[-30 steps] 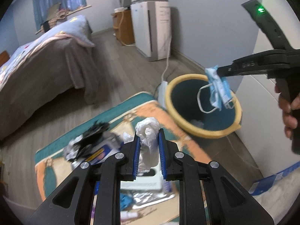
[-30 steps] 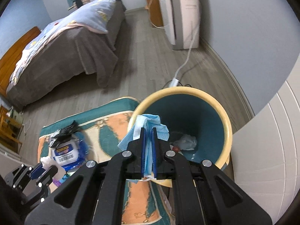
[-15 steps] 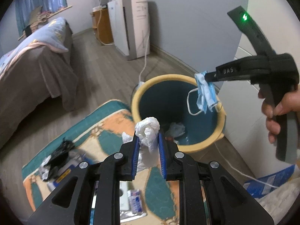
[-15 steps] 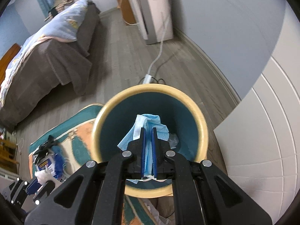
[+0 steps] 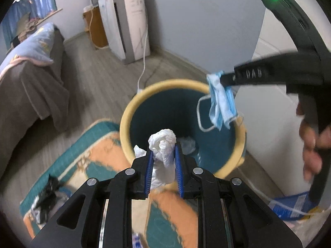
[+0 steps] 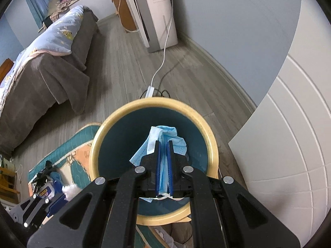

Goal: Collect trash
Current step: 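Carry mask and tissue over the bin and open both tools to drop them, then move both tools back over the cushion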

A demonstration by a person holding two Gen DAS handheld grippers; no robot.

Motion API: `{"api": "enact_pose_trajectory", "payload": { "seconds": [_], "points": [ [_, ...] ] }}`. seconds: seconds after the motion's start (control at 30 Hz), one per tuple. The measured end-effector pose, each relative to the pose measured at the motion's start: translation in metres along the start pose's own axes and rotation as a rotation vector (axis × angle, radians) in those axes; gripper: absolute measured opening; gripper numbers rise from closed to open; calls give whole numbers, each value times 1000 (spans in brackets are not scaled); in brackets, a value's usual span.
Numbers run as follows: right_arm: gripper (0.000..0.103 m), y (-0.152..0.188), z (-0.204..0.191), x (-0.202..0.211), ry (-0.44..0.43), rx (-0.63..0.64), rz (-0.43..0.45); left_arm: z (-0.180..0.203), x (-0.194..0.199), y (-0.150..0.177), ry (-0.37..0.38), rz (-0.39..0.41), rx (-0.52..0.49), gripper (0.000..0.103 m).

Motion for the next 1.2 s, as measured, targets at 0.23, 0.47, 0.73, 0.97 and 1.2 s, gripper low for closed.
{"api": "enact_pose_trajectory", "payload": {
  "seconds": [0.23, 0.47, 0.73, 0.97, 1.2],
  "points": [
    [6, -14, 0, 18, -23, -40, 89, 2, 9, -31, 12, 120, 21, 26],
    [51, -16, -2, 18, -22, -52, 93, -4, 12, -34, -6, 156, 66, 73],
    [89, -13, -16, 19, -56, -16, 78, -35, 18, -8, -88, 126, 129, 95],
    [97, -11, -39, 20, -73, 43, 70, -71, 45, 23, -143, 113, 164, 96],
    [97, -4, -73, 17, -81, 121, 53, -124, 96, 69, -241, 102, 188, 96]
  ]
}}
Point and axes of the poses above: each gripper's, at about its wrist camera, not at the fingertips, and x roughly against the way its jaws point, z to its right, y to its underside, the point moved 7 cm from there along -x, roughly the way its jaws point, and after that the axes turned 2 degrees about y, right-handed, at the moved point
